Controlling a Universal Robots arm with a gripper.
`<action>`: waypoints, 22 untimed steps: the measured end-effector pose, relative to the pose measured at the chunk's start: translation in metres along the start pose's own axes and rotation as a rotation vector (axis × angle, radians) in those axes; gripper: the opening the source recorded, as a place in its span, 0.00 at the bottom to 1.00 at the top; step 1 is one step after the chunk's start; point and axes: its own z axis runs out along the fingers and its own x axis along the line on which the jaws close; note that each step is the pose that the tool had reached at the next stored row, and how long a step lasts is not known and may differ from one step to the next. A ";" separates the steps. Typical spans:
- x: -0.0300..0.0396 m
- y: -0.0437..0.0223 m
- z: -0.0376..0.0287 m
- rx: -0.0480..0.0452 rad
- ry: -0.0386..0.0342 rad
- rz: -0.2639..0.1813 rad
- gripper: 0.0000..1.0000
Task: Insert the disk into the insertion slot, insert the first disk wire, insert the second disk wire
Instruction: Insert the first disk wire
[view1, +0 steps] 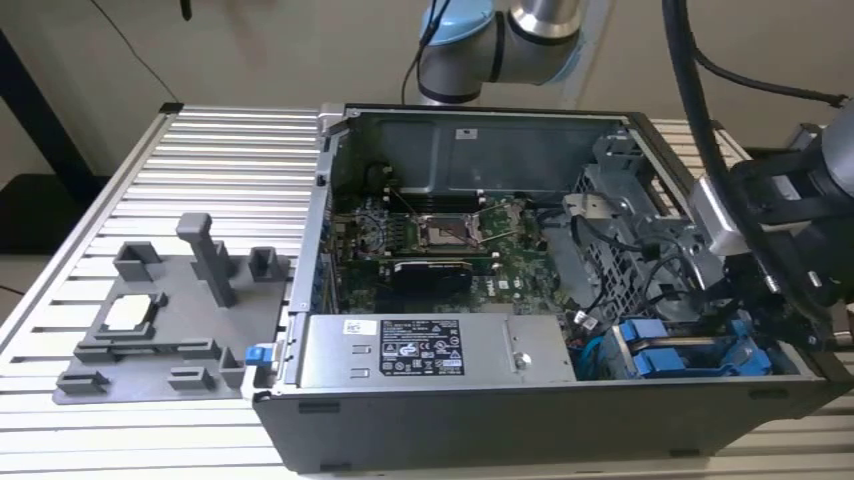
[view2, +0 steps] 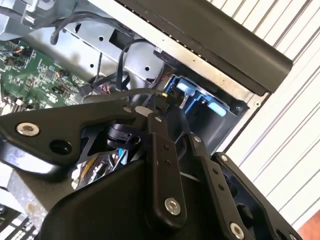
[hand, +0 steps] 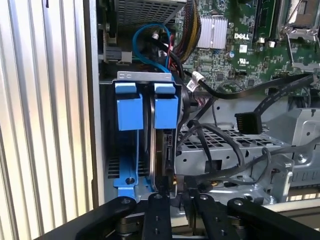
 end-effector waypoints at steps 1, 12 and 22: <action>-0.0009 -0.0008 -0.0042 0.0000 0.0000 0.000 0.26; -0.0093 -0.0054 -0.0285 0.0000 -0.0002 0.000 0.26; -0.0436 -0.0038 -0.0201 0.0000 0.0001 0.000 0.26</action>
